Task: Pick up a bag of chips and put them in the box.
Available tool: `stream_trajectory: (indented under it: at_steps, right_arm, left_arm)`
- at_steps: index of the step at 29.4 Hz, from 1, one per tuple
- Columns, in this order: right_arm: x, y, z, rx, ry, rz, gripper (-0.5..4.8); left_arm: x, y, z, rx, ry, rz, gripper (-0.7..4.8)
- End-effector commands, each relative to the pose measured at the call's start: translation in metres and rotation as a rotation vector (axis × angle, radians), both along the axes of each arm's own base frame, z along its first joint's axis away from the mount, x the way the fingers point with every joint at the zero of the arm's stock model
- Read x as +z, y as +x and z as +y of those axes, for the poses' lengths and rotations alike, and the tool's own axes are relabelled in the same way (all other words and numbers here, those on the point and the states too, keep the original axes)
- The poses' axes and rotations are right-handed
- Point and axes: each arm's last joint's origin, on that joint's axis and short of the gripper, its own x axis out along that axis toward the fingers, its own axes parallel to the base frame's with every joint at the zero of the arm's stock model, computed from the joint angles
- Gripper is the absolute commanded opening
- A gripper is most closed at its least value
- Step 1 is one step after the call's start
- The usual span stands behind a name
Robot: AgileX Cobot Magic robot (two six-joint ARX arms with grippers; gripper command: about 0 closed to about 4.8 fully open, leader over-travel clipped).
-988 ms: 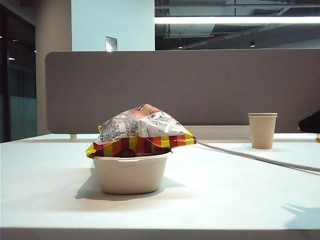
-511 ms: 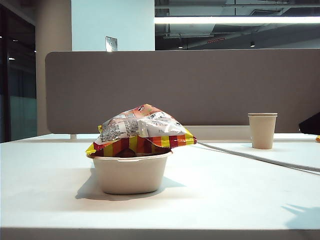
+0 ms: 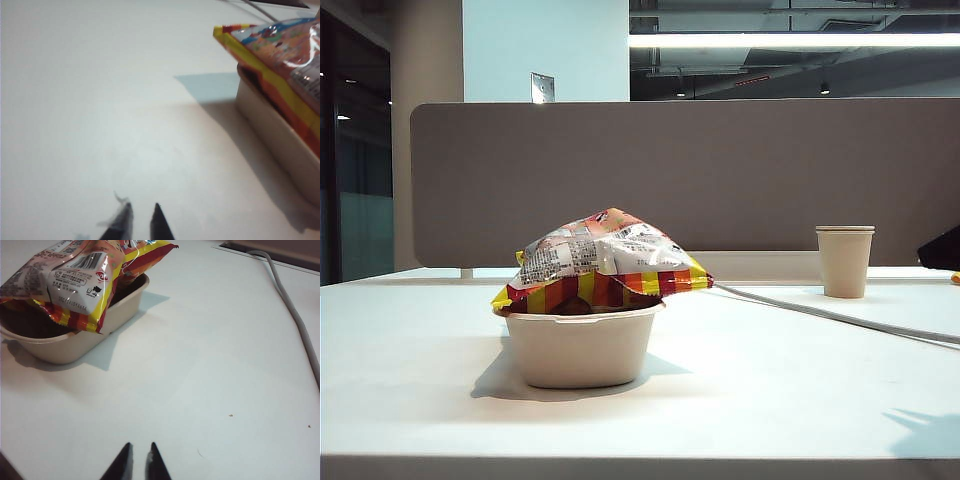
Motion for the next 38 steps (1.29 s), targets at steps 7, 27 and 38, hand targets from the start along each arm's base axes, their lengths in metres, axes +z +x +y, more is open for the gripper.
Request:
stream_trajectory:
  at_steps: [7,27,38]
  right_arm:
    - [0.0015,-0.0023,0.0033,0.106,0.081,0.04,0.54]
    - [0.0017,-0.0012,0.0022,0.059,0.076,0.03,0.17]
    - [0.0021,-0.0012,0.0022,0.06,0.075,0.026,-0.05]
  left_arm:
    - [0.0011,0.0005,0.0001,0.009,-0.005,-0.011,0.52]
    - [0.0011,0.0005,0.0002,0.014,-0.011,-0.009,0.53]
    - [0.0011,0.0005,0.0001,0.014,-0.011,-0.009,0.53]
